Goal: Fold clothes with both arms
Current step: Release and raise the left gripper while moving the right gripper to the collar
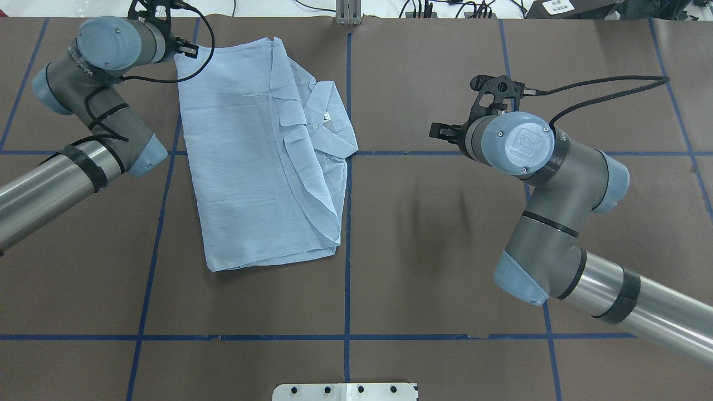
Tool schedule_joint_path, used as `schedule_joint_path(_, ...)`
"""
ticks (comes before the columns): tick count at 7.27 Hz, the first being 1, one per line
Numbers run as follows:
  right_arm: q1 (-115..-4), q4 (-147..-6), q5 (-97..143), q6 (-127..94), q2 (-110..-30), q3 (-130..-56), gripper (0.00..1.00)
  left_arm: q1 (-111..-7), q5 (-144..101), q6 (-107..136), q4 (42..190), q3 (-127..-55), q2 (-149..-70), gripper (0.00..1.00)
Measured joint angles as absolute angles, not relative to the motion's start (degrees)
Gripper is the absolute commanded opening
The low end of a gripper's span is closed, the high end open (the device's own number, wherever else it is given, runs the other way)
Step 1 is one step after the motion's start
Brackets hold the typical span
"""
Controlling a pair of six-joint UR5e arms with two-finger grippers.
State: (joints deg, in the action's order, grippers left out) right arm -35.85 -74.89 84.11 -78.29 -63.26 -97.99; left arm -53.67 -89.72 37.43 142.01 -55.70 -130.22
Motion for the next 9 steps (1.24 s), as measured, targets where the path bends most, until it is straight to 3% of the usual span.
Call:
schedule_joint_path(4,-32.6,-75.8,84.1,-96.0,-45.9,-80.9,0.91,-55.6,-98.2,33.5,144.2,-65.1,-122.8,1.0)
schedule_joint_path(6,-30.6,-75.7,83.9,-104.3,-39.7,-73.3,0.91,-55.6,-98.4,33.6,144.4,-66.3,-121.9,1.0)
schedule_joint_path(9,-28.6,-75.3,81.6,-107.4,-35.8,-68.3,0.81,-55.6,-98.4,33.7,144.4,-66.4,-121.8,1.0)
